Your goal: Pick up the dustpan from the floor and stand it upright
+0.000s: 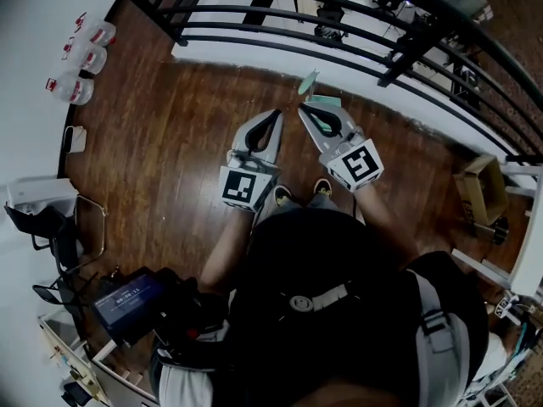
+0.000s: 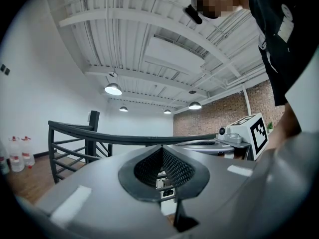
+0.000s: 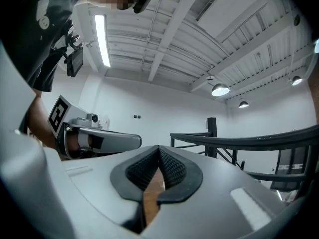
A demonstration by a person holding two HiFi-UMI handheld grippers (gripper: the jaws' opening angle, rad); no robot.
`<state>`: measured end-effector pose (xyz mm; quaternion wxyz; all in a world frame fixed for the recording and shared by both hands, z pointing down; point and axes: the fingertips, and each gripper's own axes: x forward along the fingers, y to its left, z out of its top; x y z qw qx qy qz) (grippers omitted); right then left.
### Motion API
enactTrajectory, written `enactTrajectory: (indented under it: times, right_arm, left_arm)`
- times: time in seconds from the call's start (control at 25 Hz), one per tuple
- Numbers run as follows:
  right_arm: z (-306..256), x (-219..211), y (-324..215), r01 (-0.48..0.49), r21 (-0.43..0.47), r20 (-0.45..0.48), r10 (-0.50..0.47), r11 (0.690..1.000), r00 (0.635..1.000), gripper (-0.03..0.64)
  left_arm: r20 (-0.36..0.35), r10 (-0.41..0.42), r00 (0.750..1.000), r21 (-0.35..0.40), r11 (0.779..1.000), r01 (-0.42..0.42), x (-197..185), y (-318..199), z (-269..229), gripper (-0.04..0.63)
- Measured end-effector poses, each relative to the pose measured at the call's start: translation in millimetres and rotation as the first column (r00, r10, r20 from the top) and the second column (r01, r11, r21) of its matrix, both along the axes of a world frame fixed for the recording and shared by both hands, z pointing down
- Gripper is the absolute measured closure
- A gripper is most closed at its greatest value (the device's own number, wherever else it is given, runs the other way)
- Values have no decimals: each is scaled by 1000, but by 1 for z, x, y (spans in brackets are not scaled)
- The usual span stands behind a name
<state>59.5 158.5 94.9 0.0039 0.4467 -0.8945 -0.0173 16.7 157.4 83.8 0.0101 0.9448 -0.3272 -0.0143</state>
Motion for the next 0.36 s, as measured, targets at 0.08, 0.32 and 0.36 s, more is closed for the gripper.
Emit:
enactTrajectory:
  times: [0.08,0.32,0.36]
  right_arm:
    - [-1,-3,2,8,-6,-3,-8,1000,1000,615]
    - [0,-5,6,20,-27,-2,-20,999,1000,615]
    - [0,-6,7,25,-28,-3,-25,999,1000,615]
  left_arm:
    - [1,-1,1000,2,1000,1,0,0,0,577]
    - [-2,-8,1000,-3,1000,8,-1,2,-3,577]
    - [-2,-10,1000,-2,1000,10,-2,3,-3,577]
